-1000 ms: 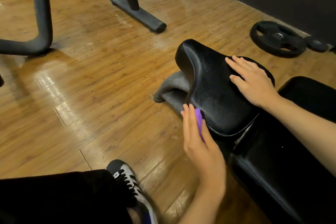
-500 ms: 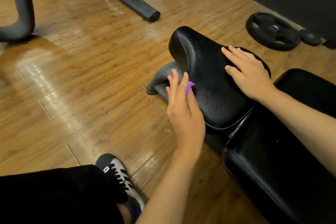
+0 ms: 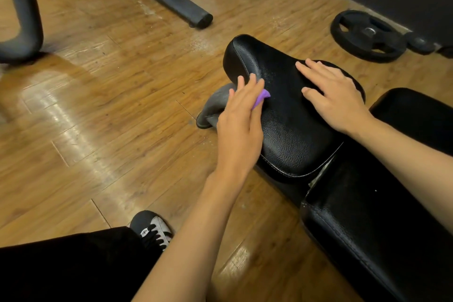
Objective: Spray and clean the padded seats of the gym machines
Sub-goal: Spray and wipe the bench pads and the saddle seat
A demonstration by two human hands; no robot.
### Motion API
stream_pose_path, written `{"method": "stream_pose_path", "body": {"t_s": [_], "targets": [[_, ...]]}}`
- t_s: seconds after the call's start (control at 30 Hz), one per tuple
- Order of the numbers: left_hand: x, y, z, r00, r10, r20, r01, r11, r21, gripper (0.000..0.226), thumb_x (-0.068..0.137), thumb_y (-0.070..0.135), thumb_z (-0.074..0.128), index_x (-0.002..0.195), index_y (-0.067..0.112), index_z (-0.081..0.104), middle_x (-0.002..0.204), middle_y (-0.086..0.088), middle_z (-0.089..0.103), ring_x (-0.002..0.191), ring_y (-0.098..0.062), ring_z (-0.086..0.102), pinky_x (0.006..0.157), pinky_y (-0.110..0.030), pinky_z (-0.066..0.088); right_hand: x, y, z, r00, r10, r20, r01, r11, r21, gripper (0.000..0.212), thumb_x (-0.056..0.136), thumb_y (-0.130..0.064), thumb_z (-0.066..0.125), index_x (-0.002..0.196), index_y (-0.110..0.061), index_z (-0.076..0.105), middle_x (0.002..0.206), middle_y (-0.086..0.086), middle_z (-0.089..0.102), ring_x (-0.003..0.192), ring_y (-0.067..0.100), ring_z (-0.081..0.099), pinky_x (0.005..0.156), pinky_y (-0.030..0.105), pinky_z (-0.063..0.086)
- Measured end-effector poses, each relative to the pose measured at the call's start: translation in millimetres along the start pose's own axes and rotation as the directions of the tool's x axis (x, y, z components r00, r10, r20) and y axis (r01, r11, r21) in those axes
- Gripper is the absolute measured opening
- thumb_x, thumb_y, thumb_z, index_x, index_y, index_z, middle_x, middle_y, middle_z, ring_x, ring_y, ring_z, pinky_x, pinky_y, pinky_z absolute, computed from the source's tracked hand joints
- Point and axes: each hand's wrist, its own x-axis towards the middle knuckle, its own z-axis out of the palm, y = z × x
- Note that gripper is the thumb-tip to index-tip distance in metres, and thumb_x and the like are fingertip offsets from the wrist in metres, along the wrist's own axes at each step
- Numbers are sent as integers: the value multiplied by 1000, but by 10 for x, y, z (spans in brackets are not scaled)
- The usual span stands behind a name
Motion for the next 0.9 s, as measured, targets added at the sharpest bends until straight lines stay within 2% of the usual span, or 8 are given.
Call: {"method": "stream_pose_path", "body": {"t_s": [0.1, 0.3, 0.43, 0.53, 0.63, 0.73, 0.83, 0.9], "targets": [[199, -39, -27, 964, 153, 219, -185, 974, 131, 38, 103, 4, 50, 140, 3, 58, 154, -15, 46, 151, -30, 29, 126, -34, 14, -12, -7, 5, 1000, 6, -3, -6, 1000, -3, 70, 86, -60, 27, 153, -42, 33, 162, -7, 30, 151, 17, 21, 120, 50, 23], [1294, -136, 241, 913, 102, 394, -270, 877, 398, 30, 107, 8, 43, 129, 7, 63, 163, -15, 33, 154, -39, 18, 123, -50, 20, -5, -8, 7, 1000, 19, -2, -19, 1000, 2, 69, 85, -61, 29, 152, -43, 35, 161, -8, 31, 150, 16, 23, 120, 49, 24], [1521, -26, 331, 865, 57, 498, -352, 776, 523, 29, 107, 21, 42, 126, 12, 62, 149, -14, 50, 141, -39, 41, 109, -53, 40, -2, 9, 15, 1000, 19, -1, -19, 1000, 4, 68, 86, -60, 31, 151, -42, 37, 161, -9, 33, 150, 16, 24, 120, 48, 24], [1009, 79, 230, 786, 158, 598, -488, 753, 442, 43, 102, 33, 32, 119, 11, 66, 129, -14, 64, 122, -39, 59, 96, -54, 50, -11, -11, -14, 1000, 11, -18, -10, 999, 42, 64, 87, -54, 35, 150, -41, 39, 159, -7, 36, 149, 16, 26, 120, 48, 24], [553, 152, 156, 703, 296, 647, -572, 776, 266, 39, 102, 20, 43, 121, -2, 68, 127, -21, 67, 126, -37, 60, 110, -47, 41, -29, -22, -37, 1000, 29, 1, -29, 996, 88, 58, 91, -45, 37, 149, -39, 42, 159, -7, 36, 150, 12, 24, 121, 47, 21], [513, 235, 38, 642, 329, 693, -586, 794, 165, 43, 96, 17, 57, 136, 0, 61, 147, -19, 55, 145, -34, 42, 121, -46, 27, -26, -62, -49, 997, 75, 8, -74, 972, 225, 48, 96, -37, 42, 144, -36, 50, 156, -7, 41, 148, 11, 28, 123, 38, 19], [677, 268, -145, 684, 269, 678, -496, 853, 163, 61, 90, 28, 53, 147, 7, 51, 159, -11, 41, 152, -22, 29, 125, -37, 15, -52, -200, -149, 962, 218, -163, -141, 911, 388, 40, 96, -10, 50, 132, -22, 64, 140, 1, 59, 135, 15, 47, 106, 5, 21], [862, 270, -255, 801, 261, 539, -383, 915, 126, 57, 91, 28, 44, 142, 6, 57, 153, -10, 50, 146, -19, 40, 122, -28, 23, -155, -435, -268, 883, 311, -353, -157, 902, 403, 39, 92, -7, 48, 123, -18, 67, 125, 2, 65, 122, 19, 55, 98, 10, 31]]}}
